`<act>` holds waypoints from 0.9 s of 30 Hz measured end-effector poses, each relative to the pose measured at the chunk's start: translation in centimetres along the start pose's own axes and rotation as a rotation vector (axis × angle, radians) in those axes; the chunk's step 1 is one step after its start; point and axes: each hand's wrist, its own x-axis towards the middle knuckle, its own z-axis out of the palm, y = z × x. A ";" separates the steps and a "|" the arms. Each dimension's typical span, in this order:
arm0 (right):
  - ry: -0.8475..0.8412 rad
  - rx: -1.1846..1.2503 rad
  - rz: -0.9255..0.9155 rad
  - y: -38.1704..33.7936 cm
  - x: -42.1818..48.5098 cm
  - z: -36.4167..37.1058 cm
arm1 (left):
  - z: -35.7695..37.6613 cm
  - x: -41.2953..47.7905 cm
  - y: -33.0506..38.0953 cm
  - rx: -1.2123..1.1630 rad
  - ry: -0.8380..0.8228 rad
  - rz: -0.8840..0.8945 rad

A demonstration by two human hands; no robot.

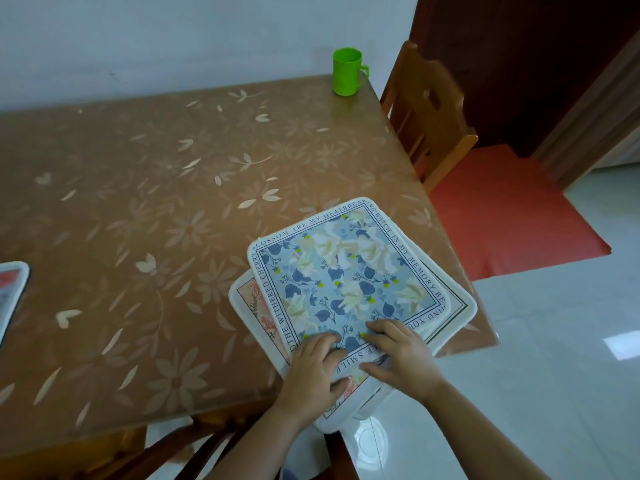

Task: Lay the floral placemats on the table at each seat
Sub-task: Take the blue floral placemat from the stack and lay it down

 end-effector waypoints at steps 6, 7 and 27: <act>0.027 0.085 -0.009 0.0 0.4 -0.4 | -0.4 0.8 0.7 -0.102 0.025 -0.003; 0.028 0.098 -0.004 0.0 0.4 -0.5 | -0.5 0.9 0.8 -0.141 0.020 -0.024; 0.163 0.155 0.098 -1.0 2.0 -3.6 | -6.2 0.5 0.4 -0.216 0.127 -0.227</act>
